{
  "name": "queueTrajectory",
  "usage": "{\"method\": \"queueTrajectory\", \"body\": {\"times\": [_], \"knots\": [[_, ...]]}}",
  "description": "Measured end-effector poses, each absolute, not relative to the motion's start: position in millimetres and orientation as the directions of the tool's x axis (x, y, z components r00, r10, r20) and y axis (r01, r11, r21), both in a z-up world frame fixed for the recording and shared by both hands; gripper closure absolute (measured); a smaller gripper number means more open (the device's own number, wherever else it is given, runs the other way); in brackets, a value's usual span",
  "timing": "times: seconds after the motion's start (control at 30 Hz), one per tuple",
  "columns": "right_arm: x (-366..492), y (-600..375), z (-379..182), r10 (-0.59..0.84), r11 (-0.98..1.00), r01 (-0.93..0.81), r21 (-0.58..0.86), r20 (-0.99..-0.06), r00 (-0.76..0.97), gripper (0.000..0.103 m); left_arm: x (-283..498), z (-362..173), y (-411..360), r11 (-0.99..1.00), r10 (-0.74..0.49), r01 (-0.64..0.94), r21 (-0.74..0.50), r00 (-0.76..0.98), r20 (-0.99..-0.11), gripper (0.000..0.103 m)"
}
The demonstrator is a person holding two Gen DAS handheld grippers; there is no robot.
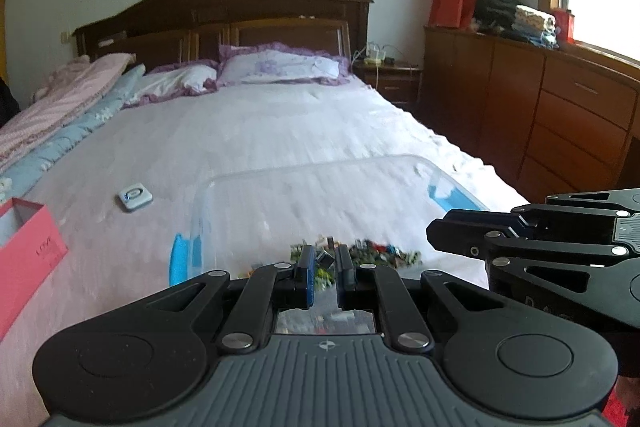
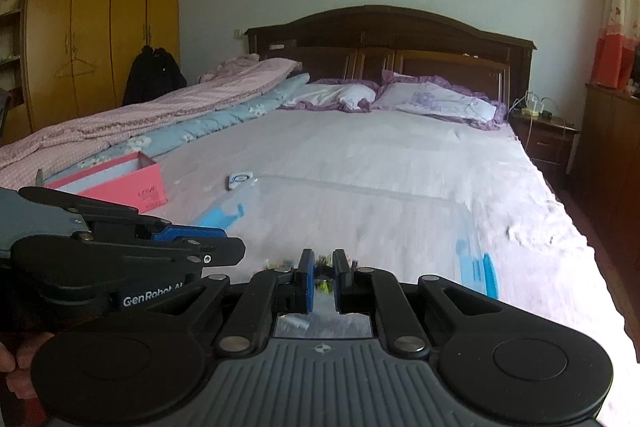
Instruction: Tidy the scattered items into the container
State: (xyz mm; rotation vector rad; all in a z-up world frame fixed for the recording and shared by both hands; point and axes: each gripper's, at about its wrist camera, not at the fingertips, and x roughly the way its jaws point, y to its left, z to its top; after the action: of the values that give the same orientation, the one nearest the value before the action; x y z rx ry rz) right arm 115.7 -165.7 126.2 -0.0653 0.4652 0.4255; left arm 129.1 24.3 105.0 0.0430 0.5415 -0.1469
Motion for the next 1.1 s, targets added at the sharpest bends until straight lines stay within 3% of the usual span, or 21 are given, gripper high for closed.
{"method": "queueTrajectory", "body": {"times": [0.5,0.7,0.77,0.9,1.03,1.1], "knots": [[170,-165,113,0.364,0.917,-0.397,0.029,-0.466,0.807,0.093,169,89,13,0.987,-0.111,0.155,0.035,0.831,-0.545,0.091],[179,-160,104,0.358,0.92,-0.39,0.036,-0.482,0.8,0.089,173,85,22,0.991,-0.101,0.133,0.018,0.823,-0.559,0.083],[179,-161,101,0.358,0.921,-0.386,0.045,-0.483,0.799,0.082,172,85,25,0.992,-0.1,0.124,0.005,0.821,-0.562,0.069],[174,-161,99,0.351,0.925,-0.376,0.047,-0.481,0.804,0.074,165,86,33,0.995,-0.093,0.103,-0.014,0.821,-0.564,0.055],[161,-171,101,0.344,0.934,-0.349,0.08,-0.468,0.814,0.054,149,89,41,0.996,-0.081,0.086,-0.019,0.824,-0.561,0.03],[148,-180,99,0.34,0.937,-0.336,0.096,-0.469,0.815,0.049,139,88,43,0.996,-0.08,0.083,-0.02,0.82,-0.567,0.027]]}}
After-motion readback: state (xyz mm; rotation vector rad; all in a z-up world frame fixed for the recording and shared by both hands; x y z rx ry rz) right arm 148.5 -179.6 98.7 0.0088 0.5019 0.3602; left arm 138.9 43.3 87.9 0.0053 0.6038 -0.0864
